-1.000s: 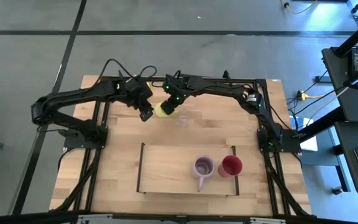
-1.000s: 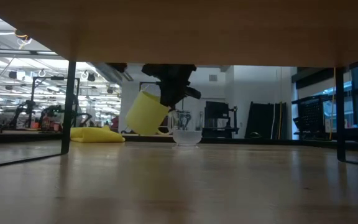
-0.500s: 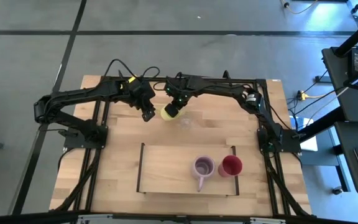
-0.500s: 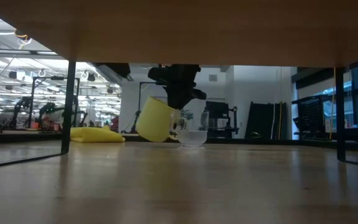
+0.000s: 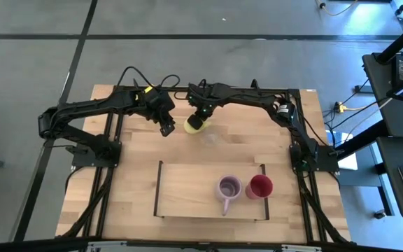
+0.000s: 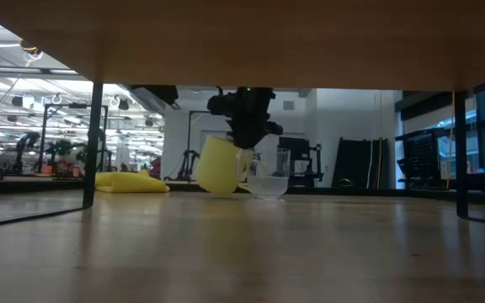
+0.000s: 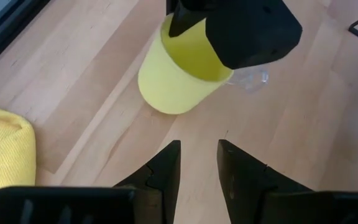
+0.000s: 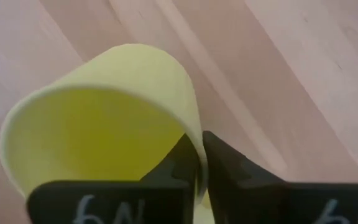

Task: Stack small to large cups/mugs on shelf
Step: Put the yellow mug on the shelf

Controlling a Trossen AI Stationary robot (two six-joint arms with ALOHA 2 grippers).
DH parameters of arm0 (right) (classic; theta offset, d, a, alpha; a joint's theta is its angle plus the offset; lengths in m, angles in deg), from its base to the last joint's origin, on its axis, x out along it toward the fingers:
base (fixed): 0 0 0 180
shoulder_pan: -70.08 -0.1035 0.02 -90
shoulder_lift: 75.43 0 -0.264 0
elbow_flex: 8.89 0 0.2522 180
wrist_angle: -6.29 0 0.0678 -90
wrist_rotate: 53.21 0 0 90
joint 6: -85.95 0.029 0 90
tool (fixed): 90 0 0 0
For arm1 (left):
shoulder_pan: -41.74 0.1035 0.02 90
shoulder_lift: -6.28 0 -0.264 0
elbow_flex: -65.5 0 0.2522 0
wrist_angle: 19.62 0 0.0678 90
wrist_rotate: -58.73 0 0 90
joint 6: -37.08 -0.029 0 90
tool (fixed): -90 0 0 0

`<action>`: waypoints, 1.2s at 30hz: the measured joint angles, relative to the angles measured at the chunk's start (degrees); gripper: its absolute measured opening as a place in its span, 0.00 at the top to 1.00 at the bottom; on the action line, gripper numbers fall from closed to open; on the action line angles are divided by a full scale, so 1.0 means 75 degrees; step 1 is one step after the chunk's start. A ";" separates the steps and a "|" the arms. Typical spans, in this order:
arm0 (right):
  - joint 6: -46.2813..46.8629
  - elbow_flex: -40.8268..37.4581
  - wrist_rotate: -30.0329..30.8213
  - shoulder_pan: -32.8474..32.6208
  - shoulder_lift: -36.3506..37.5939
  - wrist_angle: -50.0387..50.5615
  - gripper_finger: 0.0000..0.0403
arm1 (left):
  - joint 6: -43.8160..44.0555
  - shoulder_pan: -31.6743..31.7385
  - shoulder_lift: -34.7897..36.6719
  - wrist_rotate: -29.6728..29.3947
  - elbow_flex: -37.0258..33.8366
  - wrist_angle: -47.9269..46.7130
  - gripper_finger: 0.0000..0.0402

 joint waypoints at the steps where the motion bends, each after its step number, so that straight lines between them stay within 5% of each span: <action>1: -0.0007 0.0000 -0.0059 0.0000 0.0000 -0.0050 0.90 | 0.0002 0.0000 0.0000 0.0000 0.0000 0.0001 0.75; 7: -0.0001 0.0000 -0.0487 0.0000 0.0000 -0.0311 0.74 | 0.0008 0.0000 0.0000 0.0000 0.0000 0.0003 0.75; 14: -0.0012 0.0000 -0.0670 0.0000 0.0017 -0.0513 0.67 | -0.0059 0.0003 0.0000 0.0003 0.0000 0.0015 0.75; 25: -0.0625 0.1650 -0.0606 -0.0006 0.0035 -0.0582 0.66 | -0.3049 -0.0163 -0.0503 0.0295 0.0003 0.0483 0.75; 29: -0.1054 0.2525 -0.0233 -0.0006 0.0003 -0.0014 0.66 | -0.4121 -0.0131 -0.0710 0.0231 0.0055 0.1001 0.75; 36: -0.1030 0.2279 0.1006 -0.0015 0.0277 0.0413 0.66 | -0.4736 0.0048 -0.0934 0.0330 0.0031 0.1355 0.75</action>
